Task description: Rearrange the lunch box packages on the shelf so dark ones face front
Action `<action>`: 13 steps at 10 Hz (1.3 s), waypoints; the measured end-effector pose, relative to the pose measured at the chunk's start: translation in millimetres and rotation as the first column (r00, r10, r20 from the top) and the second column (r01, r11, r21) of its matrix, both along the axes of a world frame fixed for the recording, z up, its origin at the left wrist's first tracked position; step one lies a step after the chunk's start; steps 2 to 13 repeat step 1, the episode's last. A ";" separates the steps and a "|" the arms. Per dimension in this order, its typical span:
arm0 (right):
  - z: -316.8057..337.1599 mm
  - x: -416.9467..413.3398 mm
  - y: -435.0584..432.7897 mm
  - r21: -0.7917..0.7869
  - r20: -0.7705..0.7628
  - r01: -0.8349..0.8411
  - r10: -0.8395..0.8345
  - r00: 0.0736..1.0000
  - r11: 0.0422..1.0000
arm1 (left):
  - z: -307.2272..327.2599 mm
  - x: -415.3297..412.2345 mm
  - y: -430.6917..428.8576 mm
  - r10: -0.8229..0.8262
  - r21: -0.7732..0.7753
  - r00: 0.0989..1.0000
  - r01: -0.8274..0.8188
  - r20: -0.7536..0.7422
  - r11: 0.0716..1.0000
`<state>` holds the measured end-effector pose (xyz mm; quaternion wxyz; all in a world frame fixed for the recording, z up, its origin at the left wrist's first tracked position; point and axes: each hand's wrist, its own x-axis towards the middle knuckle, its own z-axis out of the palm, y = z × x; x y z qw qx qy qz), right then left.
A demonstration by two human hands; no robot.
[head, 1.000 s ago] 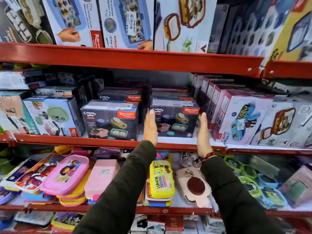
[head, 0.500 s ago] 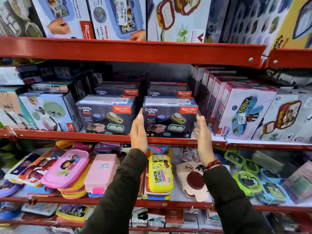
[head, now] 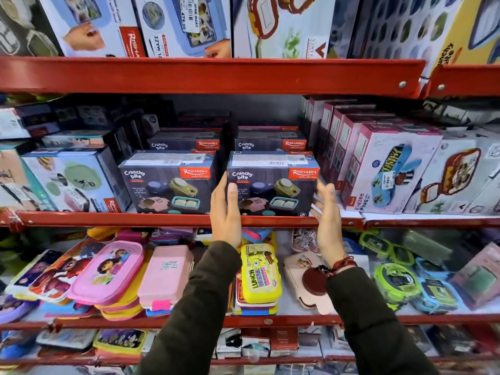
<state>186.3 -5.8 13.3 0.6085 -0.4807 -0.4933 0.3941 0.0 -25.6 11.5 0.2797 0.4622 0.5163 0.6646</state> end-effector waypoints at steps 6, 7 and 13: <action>-3.4 -1.8 -0.6 0.010 -0.040 0.044 -0.043 0.998 0.999 | -8.4 14.3 -10.8 0.145 0.062 0.982 -0.139 -0.117 0.988; -3.4 -1.8 -0.6 0.010 -0.040 0.044 -0.043 0.998 0.999 | -8.4 14.3 -10.8 0.145 0.062 0.982 -0.139 -0.117 0.988; -3.4 -1.8 -0.6 0.010 -0.040 0.044 -0.043 0.998 0.999 | -8.4 14.3 -10.8 0.145 0.062 0.982 -0.139 -0.117 0.988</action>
